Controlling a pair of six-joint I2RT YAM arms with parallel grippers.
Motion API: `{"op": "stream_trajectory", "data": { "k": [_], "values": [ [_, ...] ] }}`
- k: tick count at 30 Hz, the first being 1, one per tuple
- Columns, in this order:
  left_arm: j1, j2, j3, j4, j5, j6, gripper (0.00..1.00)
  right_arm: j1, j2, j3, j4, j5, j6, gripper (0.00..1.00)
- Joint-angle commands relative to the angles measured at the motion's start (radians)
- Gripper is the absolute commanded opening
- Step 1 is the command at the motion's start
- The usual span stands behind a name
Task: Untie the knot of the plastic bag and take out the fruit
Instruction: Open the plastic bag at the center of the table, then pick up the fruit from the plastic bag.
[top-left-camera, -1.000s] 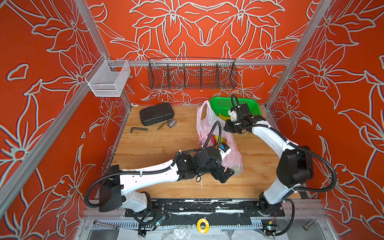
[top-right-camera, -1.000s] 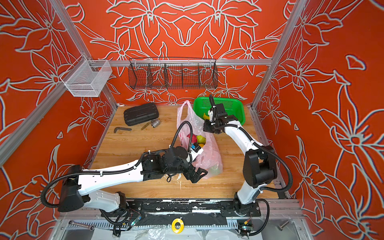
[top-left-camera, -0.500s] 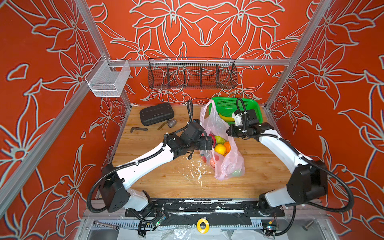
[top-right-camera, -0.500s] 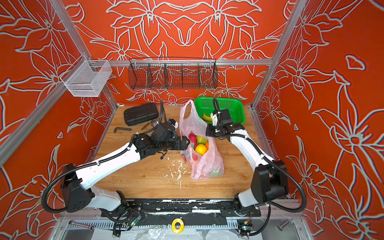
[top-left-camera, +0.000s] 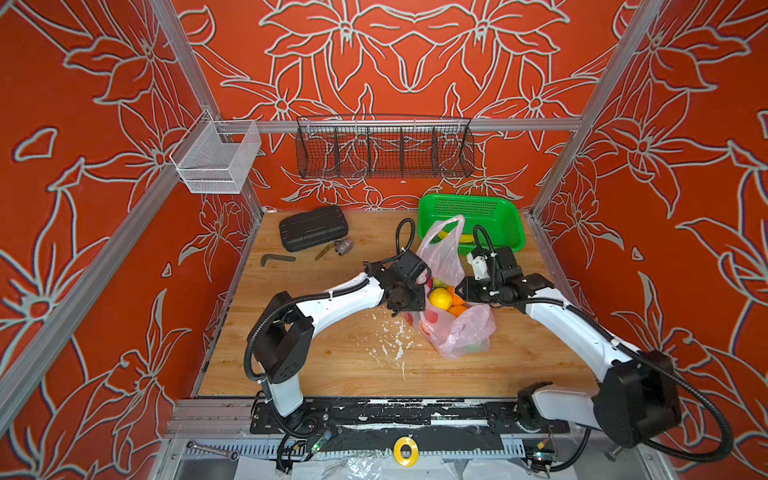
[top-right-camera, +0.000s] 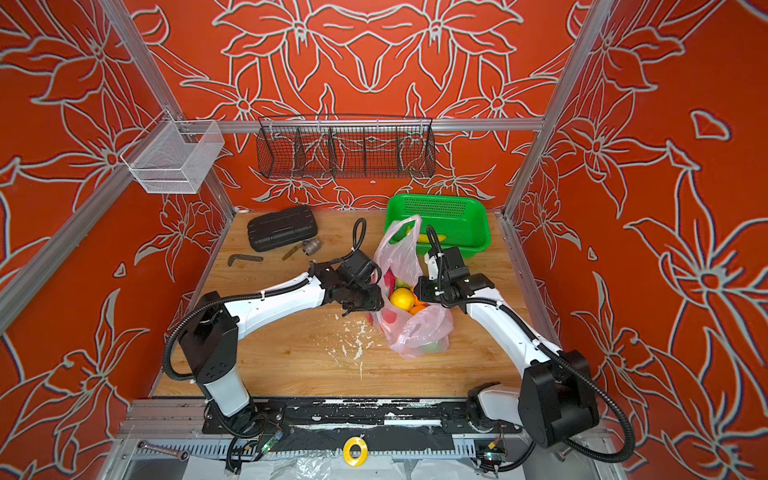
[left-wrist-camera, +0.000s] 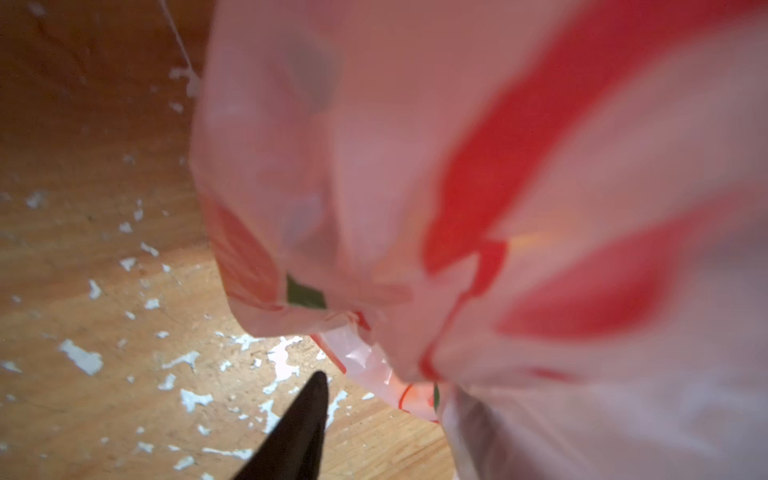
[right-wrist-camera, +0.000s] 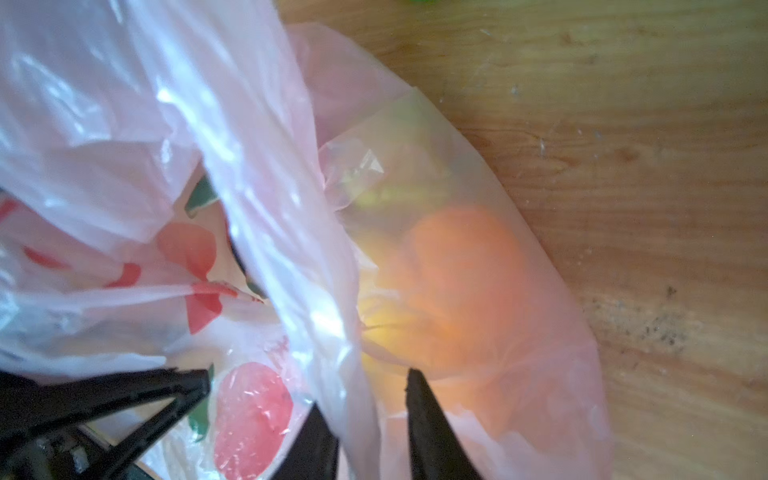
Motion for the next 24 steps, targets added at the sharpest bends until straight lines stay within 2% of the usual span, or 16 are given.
{"op": "stream_trajectory", "data": {
  "k": [1,3,5,10,13,17,24],
  "values": [
    [0.005,-0.016,-0.046,-0.011,0.043,-0.025,0.4,0.011,-0.098,0.036,-0.071,0.047,-0.001,0.48],
    [0.006,-0.041,-0.071,-0.005,0.04,-0.033,0.37,0.031,-0.161,0.053,-0.089,0.092,0.008,0.56],
    [0.006,-0.057,-0.084,0.0,0.041,-0.034,0.36,0.054,-0.229,0.061,-0.083,0.123,0.017,0.6],
    [0.005,-0.08,-0.093,-0.003,0.053,-0.031,0.31,0.157,-0.308,0.081,-0.012,0.096,-0.009,0.61],
    [0.005,-0.1,-0.105,0.001,0.048,-0.033,0.29,0.22,-0.273,0.107,0.002,0.059,-0.053,0.6],
    [0.004,-0.118,-0.119,0.003,0.04,-0.037,0.25,0.252,-0.179,0.131,-0.013,0.027,-0.063,0.58],
    [0.004,-0.126,-0.135,0.026,0.053,-0.043,0.19,0.3,0.023,0.139,-0.06,0.121,-0.016,0.52]
  ]
}}
